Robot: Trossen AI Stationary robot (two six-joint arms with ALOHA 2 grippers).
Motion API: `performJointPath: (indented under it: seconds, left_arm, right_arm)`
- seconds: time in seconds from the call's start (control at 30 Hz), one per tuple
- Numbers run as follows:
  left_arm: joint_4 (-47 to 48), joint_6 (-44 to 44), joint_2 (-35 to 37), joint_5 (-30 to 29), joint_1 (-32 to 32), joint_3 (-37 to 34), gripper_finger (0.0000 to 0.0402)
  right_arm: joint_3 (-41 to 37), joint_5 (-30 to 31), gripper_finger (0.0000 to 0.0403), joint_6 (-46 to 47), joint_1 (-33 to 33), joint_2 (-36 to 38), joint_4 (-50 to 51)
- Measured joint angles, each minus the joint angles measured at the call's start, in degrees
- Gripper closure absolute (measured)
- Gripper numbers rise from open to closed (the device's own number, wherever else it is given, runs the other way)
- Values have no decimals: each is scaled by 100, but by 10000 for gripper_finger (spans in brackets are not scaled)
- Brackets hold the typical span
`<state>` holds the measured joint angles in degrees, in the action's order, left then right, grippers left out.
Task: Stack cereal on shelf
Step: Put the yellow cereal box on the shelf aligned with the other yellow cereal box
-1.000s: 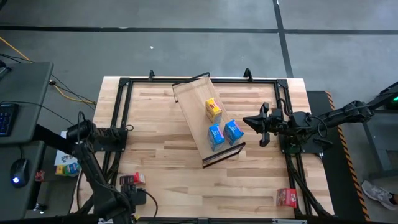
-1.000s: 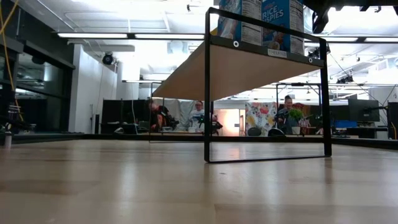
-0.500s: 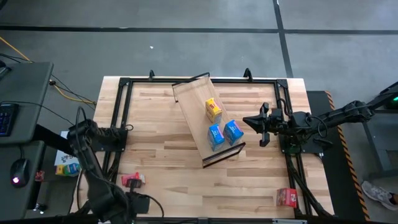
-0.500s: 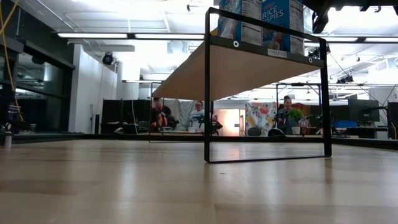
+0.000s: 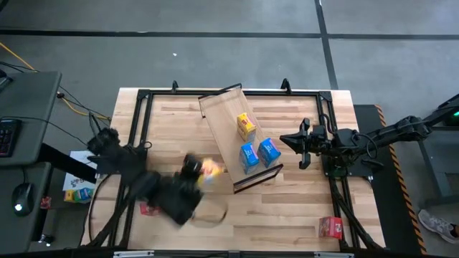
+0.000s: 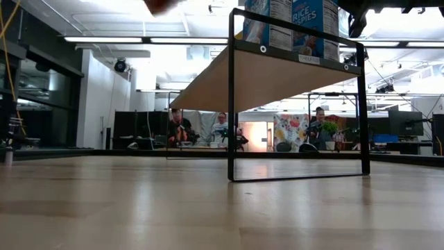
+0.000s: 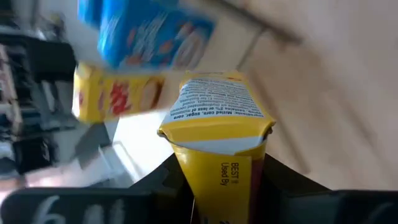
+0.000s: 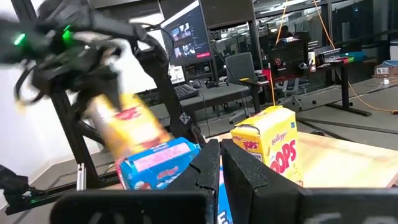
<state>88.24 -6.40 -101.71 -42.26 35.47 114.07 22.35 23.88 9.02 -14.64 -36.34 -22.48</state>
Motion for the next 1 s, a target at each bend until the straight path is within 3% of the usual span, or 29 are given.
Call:
performJointPath:
  seconds: [0.2, 0.37, 0.5, 0.67, 0.8, 0.9, 1.0]
  left_arm:
    - [3, -635, 404, 1497, -2119, -3, 309]
    - [-862, -1326, 621, 2583, -3082, 4, 310]
    - [-1526, -1945, 612, 3294, -3362, 4, 310]
    - [-1515, -2164, 570, 3381, -3609, -3, 310]
    - [-1567, -2104, 655, 3859, -3755, -69, 310]
    - [-1714, -2178, 803, 3870, -3773, -520, 310]
    - [-2450, -2383, 1076, 3863, -3830, -1329, 310]
  right_arm:
    - [2, 16, 391, -2, -1, -1, 50]
    - [2, 66, 391, -34, 1, 0, 102]
    - [2, 159, 391, -44, 1, -2, 103]
    - [2, 170, 391, 121, 1, 0, 144]
    - [2, 170, 391, 146, 1, -2, 262]
    - [2, 171, 391, 146, 1, -2, 274]
    - [2, 170, 391, 126, 1, 0, 251]
